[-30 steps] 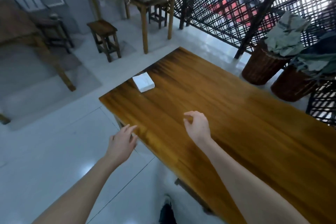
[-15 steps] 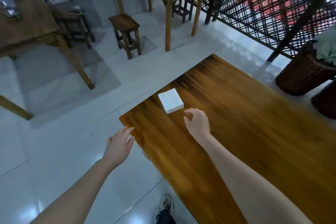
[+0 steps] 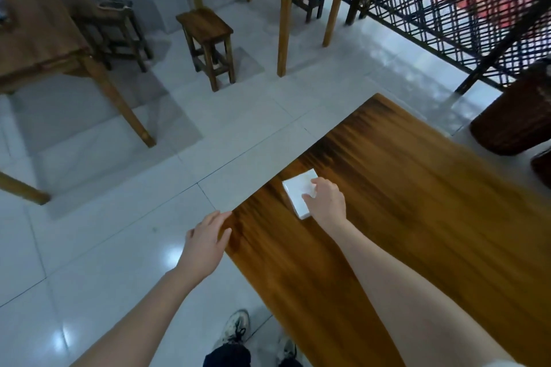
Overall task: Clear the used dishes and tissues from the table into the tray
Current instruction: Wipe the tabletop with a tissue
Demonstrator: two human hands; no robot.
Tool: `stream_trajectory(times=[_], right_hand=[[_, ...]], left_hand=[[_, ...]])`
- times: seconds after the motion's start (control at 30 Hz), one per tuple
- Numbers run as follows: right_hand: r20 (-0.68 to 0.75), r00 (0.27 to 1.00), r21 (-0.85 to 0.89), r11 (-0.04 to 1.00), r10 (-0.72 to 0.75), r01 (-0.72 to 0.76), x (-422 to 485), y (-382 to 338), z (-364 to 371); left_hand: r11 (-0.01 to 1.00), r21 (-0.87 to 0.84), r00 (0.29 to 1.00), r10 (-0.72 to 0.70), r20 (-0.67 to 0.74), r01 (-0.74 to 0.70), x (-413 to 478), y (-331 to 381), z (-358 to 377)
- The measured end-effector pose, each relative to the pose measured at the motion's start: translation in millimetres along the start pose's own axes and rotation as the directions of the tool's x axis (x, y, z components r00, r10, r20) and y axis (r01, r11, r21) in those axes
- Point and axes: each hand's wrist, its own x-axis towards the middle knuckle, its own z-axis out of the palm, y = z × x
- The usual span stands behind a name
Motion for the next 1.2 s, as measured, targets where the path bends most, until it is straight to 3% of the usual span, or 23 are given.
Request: stream_trajectory(times=[0.23, 0.5, 0.67, 0.8, 0.93, 1.07, 1.2], right_hand=[[-0.171, 0.984, 0.000, 0.999, 0.045, -0.046, 1.6, -19.7, -1.3], [-0.410, 0.912, -0.001, 0.999, 0.029, -0.033, -5.6, -44.4, -37.9], [-0.363, 0.932, -0.057, 0.998, 0.016, -0.039, -9.2, -54.6, -45.3], [-0.521, 0.853, -0.022, 1.000, -0.007, -0.005, -14.9, -62.5, -52.7], [-0.440, 0.897, -0.071, 0.995, 0.036, -0.075, -26.8, -55.7, -57.4], [-0.585, 0.810, 0.023, 0.999, 0.040, -0.033, -40.8, -49.7, -69.4], [-0.605, 0.792, 0.042, 0.997, 0.078, -0.067, -60.7, -28.0, -83.9]], left_hand=[[0.996, 0.011, 0.994, 0.089, 0.065, -0.090, 37.3, -15.7, -18.6], [0.975, 0.012, 0.967, 0.220, 0.126, -0.223, 69.8, -7.0, -34.0], [0.956, 0.007, 0.947, 0.290, 0.139, -0.294, 72.7, 1.3, -41.8], [0.943, 0.016, 0.933, 0.325, 0.152, -0.331, 70.7, 4.1, -44.6], [0.932, 0.027, 0.920, 0.352, 0.174, -0.362, 66.0, 11.2, -41.6], [0.911, 0.012, 0.897, 0.404, 0.180, -0.413, 59.3, 25.4, -34.7], [0.895, 0.011, 0.878, 0.436, 0.200, -0.447, 46.0, 47.0, -24.6]])
